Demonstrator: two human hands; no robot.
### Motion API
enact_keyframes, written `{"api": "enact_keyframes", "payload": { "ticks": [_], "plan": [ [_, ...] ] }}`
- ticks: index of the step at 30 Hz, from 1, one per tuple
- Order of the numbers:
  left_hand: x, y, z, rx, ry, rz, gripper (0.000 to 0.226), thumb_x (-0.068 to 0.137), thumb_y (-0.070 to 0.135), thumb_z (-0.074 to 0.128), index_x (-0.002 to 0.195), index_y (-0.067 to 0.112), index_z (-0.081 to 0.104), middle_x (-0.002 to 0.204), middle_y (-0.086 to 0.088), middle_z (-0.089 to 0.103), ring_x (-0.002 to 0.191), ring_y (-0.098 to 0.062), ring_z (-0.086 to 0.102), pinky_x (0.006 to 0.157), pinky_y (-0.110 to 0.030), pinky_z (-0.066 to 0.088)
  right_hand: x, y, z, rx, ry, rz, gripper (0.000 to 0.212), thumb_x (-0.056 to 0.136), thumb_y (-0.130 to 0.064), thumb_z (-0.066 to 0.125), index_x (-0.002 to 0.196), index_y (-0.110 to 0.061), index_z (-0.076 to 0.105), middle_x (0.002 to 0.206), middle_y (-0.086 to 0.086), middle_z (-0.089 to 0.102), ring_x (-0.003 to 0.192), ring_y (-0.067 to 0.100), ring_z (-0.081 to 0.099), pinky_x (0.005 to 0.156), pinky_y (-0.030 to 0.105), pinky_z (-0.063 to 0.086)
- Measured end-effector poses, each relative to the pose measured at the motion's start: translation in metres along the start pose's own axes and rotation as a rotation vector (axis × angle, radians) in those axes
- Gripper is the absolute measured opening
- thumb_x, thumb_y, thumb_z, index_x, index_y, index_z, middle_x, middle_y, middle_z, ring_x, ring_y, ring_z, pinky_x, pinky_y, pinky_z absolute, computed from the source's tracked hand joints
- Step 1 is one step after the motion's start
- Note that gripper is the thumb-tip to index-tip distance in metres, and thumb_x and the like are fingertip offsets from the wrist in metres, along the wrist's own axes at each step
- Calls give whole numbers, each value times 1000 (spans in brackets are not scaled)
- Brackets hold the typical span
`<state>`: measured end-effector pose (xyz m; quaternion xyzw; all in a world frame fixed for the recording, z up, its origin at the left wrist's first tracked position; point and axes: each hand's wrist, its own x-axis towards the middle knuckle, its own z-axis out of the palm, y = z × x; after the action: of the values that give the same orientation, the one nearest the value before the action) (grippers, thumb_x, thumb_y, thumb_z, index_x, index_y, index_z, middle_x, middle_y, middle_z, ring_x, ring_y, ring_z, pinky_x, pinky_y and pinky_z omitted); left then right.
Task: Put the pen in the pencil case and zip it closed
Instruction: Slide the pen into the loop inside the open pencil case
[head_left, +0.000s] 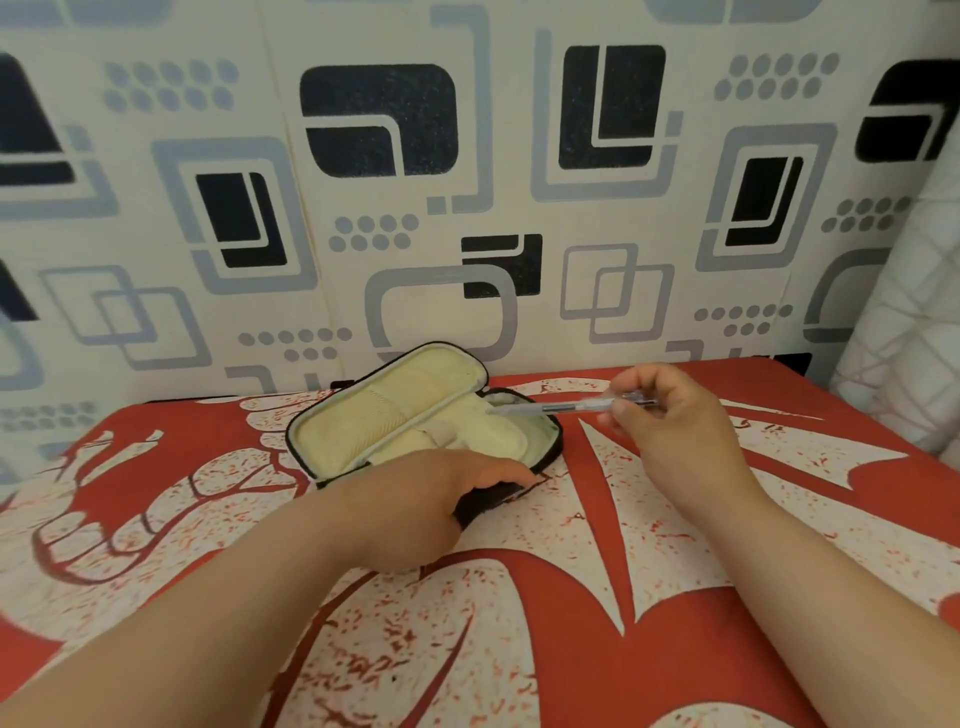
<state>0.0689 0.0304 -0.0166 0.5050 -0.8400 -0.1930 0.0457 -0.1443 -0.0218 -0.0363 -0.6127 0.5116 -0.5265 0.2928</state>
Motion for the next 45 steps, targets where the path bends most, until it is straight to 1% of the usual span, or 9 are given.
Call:
{"api": "enact_keyframes", "payload": {
  "ticks": [5, 14, 20, 24, 32, 34, 37, 41, 45],
  "plan": [
    [-10, -17, 0, -58, 41, -53, 77, 78, -5, 41, 125, 56, 37, 119, 34, 47, 112, 7, 41, 74, 5, 29, -3, -2, 1, -1, -58, 22, 20, 84, -10, 57, 80, -30, 61, 80, -4, 68, 84, 15, 67, 87, 44, 52],
    [-20, -33, -4, -221, 131, -71, 71, 75, -9, 41, 85, 59, 59, 98, 35, 59, 98, 10, 55, 78, -1, 40, -5, -4, 2, -52, -172, -28, 21, 84, -8, 58, 81, -28, 62, 85, -3, 69, 76, 7, 66, 80, 31, 53],
    [-28, -37, -9, -392, 139, -90, 48, 69, 2, 44, 75, 40, 73, 94, 13, 72, 92, -15, 65, 91, -40, 51, -7, -5, 6, -100, -224, -59, 18, 83, -10, 60, 82, -28, 63, 91, -2, 68, 87, 16, 62, 80, 30, 49],
    [-27, -33, -7, -403, 128, -84, 37, 63, 16, 44, 71, 38, 73, 88, 9, 74, 87, -17, 65, 88, -41, 51, -9, -6, 14, -151, -237, -115, 18, 82, -13, 61, 80, -30, 63, 87, -7, 66, 84, 10, 58, 71, 23, 41],
    [-26, -37, -3, -445, 174, -55, 33, 65, 17, 48, 72, 37, 73, 88, -5, 74, 88, -31, 64, 87, -47, 51, -7, -4, 11, -152, -207, -113, 17, 81, -11, 62, 80, -28, 63, 88, -7, 67, 85, 12, 59, 74, 22, 43],
    [-24, -39, 0, -452, 247, -64, 30, 72, 14, 52, 72, 34, 73, 86, -3, 73, 84, -24, 65, 81, -38, 53, -6, -4, 10, -170, -222, -107, 16, 81, -11, 62, 81, -27, 63, 86, -7, 66, 84, 13, 58, 72, 22, 42],
    [-18, -44, 4, -344, 435, -138, 29, 82, 12, 54, 77, 37, 69, 86, 19, 65, 80, 8, 56, 65, -4, 41, -5, -3, 8, -181, -233, -97, 14, 82, -12, 61, 81, -26, 64, 87, -3, 66, 84, 15, 58, 69, 22, 41],
    [-9, -49, 8, -209, 507, -231, 23, 85, 20, 57, 100, 35, 67, 87, 24, 54, 78, 7, 52, 63, -4, 38, -5, -4, 6, -181, -255, -91, 15, 82, -12, 61, 79, -27, 64, 88, -1, 67, 81, 16, 57, 69, 22, 42],
    [-5, -51, 12, -163, 489, -254, 22, 81, 27, 64, 102, 35, 66, 81, 22, 53, 73, 5, 51, 60, -7, 35, -4, -4, 4, -195, -261, -83, 15, 82, -13, 61, 78, -28, 64, 87, -1, 66, 78, 14, 56, 71, 26, 43]
  ]
}}
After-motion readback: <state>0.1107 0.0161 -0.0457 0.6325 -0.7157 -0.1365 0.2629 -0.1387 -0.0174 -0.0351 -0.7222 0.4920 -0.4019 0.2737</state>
